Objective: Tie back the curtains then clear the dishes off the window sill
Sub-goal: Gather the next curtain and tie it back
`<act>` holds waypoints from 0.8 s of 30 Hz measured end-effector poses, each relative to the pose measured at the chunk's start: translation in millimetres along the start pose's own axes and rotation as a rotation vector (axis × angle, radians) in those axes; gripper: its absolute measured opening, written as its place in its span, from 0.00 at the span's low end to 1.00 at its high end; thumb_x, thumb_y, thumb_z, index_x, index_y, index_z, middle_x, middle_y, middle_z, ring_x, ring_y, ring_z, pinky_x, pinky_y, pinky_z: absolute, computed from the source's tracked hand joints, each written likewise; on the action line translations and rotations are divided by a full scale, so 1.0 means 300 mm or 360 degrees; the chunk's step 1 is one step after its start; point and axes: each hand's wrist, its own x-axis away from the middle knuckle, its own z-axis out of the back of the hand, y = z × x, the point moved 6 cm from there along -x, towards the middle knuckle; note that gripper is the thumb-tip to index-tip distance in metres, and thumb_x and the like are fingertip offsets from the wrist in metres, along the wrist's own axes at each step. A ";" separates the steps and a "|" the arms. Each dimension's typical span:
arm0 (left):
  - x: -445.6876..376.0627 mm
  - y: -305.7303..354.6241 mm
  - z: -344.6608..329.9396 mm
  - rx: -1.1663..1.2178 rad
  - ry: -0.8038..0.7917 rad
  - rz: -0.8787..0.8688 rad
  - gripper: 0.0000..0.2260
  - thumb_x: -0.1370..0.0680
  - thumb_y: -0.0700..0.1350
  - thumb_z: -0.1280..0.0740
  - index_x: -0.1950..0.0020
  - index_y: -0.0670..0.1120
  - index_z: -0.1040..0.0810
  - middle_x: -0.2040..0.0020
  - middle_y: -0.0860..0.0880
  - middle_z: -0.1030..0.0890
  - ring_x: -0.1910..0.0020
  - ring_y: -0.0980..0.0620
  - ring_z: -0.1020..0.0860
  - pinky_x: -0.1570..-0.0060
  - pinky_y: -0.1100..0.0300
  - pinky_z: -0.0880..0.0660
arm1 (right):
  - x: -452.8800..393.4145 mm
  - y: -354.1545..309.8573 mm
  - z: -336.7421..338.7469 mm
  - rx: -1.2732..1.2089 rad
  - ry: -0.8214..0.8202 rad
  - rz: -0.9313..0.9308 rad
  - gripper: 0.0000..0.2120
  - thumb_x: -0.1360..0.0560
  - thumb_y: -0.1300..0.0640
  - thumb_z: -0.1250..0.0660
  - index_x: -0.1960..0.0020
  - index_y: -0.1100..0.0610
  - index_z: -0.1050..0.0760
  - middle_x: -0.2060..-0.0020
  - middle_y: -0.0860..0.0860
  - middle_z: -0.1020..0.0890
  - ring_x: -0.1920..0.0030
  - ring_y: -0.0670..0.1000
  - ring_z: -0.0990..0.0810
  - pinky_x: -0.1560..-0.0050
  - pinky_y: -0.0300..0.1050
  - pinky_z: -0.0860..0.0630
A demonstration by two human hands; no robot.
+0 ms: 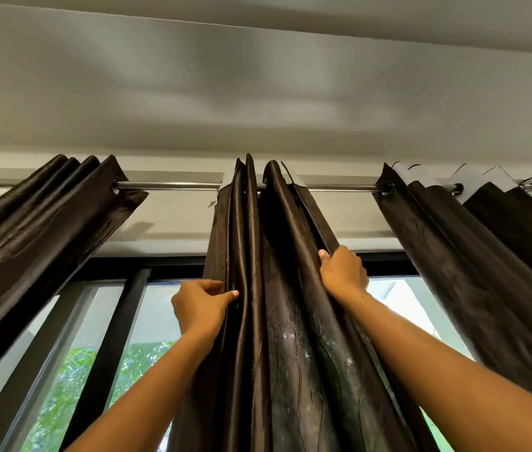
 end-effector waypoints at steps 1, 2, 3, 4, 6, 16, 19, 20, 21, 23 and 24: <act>-0.012 0.011 0.002 -0.0031 0.0011 -0.0028 0.18 0.33 0.42 0.22 0.45 0.40 0.18 0.50 0.42 0.16 0.51 0.45 0.19 0.44 0.51 0.23 | -0.009 -0.010 0.001 0.0005 -0.0029 0.0021 0.18 0.20 0.50 0.39 0.39 0.64 0.31 0.40 0.61 0.25 0.39 0.63 0.27 0.46 0.50 0.29; -0.021 0.020 0.006 -0.0060 0.0017 -0.0053 0.17 0.33 0.42 0.23 0.46 0.40 0.18 0.50 0.42 0.16 0.51 0.46 0.19 0.44 0.54 0.24 | -0.015 -0.021 0.002 0.0041 -0.0057 0.0058 0.15 0.22 0.53 0.36 0.41 0.63 0.29 0.43 0.60 0.23 0.42 0.62 0.24 0.52 0.48 0.30; -0.030 0.027 0.008 -0.0076 0.0016 -0.0068 0.17 0.33 0.42 0.23 0.46 0.40 0.18 0.51 0.42 0.16 0.51 0.46 0.19 0.45 0.55 0.24 | -0.027 -0.029 0.004 0.0088 -0.0045 0.0089 0.11 0.23 0.57 0.34 0.45 0.63 0.28 0.46 0.60 0.22 0.44 0.62 0.23 0.55 0.46 0.31; -0.039 0.023 0.009 -0.0079 0.0009 -0.0065 0.16 0.33 0.42 0.23 0.47 0.40 0.18 0.51 0.42 0.16 0.51 0.46 0.19 0.45 0.54 0.24 | -0.037 -0.033 0.012 0.0130 -0.0011 0.0106 0.05 0.24 0.62 0.33 0.51 0.62 0.27 0.50 0.60 0.22 0.47 0.62 0.22 0.58 0.46 0.31; -0.064 0.017 0.011 -0.0083 0.0006 -0.0028 0.14 0.32 0.40 0.23 0.48 0.41 0.17 0.53 0.43 0.16 0.53 0.46 0.19 0.45 0.53 0.23 | -0.057 -0.051 0.031 0.0121 0.0062 0.0110 0.12 0.26 0.69 0.37 0.65 0.60 0.33 0.62 0.57 0.26 0.55 0.62 0.23 0.62 0.47 0.33; -0.172 -0.012 0.114 0.0063 -0.0178 0.0114 0.12 0.32 0.29 0.28 0.65 0.46 0.17 0.62 0.42 0.17 0.62 0.45 0.19 0.52 0.50 0.20 | 0.121 -0.533 -0.189 -0.0283 -0.0525 0.0733 0.12 0.27 0.67 0.37 0.47 0.63 0.19 0.47 0.61 0.18 0.44 0.61 0.21 0.42 0.50 0.25; -0.195 -0.012 0.169 0.0099 -0.0183 0.0090 0.09 0.31 0.28 0.30 0.60 0.40 0.17 0.62 0.40 0.17 0.62 0.45 0.19 0.56 0.55 0.20 | 0.164 -0.578 -0.226 -0.0253 -0.0621 0.0776 0.11 0.26 0.66 0.37 0.45 0.64 0.21 0.47 0.61 0.19 0.43 0.61 0.22 0.45 0.47 0.26; -0.197 -0.006 0.173 0.0124 -0.0203 0.0080 0.08 0.31 0.28 0.30 0.58 0.39 0.17 0.61 0.40 0.17 0.62 0.46 0.19 0.58 0.56 0.20 | 0.156 -0.563 -0.216 -0.0214 -0.0637 0.0767 0.10 0.27 0.67 0.37 0.48 0.66 0.21 0.52 0.61 0.19 0.46 0.61 0.22 0.50 0.46 0.26; -0.195 0.003 0.170 0.0136 -0.0236 0.0074 0.07 0.30 0.28 0.29 0.56 0.37 0.17 0.61 0.40 0.17 0.61 0.46 0.19 0.58 0.57 0.20 | 0.141 -0.535 -0.201 -0.0183 -0.0647 0.0734 0.09 0.28 0.69 0.38 0.51 0.67 0.21 0.56 0.61 0.20 0.48 0.62 0.21 0.53 0.47 0.27; -0.170 0.018 0.111 0.0155 -0.0282 0.0073 0.08 0.31 0.28 0.29 0.54 0.35 0.18 0.59 0.39 0.17 0.61 0.46 0.19 0.57 0.56 0.19 | 0.100 -0.440 -0.159 -0.0144 -0.0654 0.0669 0.10 0.29 0.71 0.40 0.52 0.69 0.22 0.58 0.61 0.21 0.52 0.62 0.21 0.55 0.51 0.26; -0.161 0.028 0.087 0.0144 -0.0275 0.0051 0.08 0.31 0.29 0.28 0.54 0.36 0.18 0.59 0.39 0.17 0.61 0.46 0.19 0.55 0.55 0.20 | 0.091 -0.400 -0.142 -0.0155 -0.0676 0.0622 0.11 0.29 0.71 0.41 0.49 0.69 0.22 0.56 0.62 0.20 0.53 0.62 0.21 0.56 0.51 0.24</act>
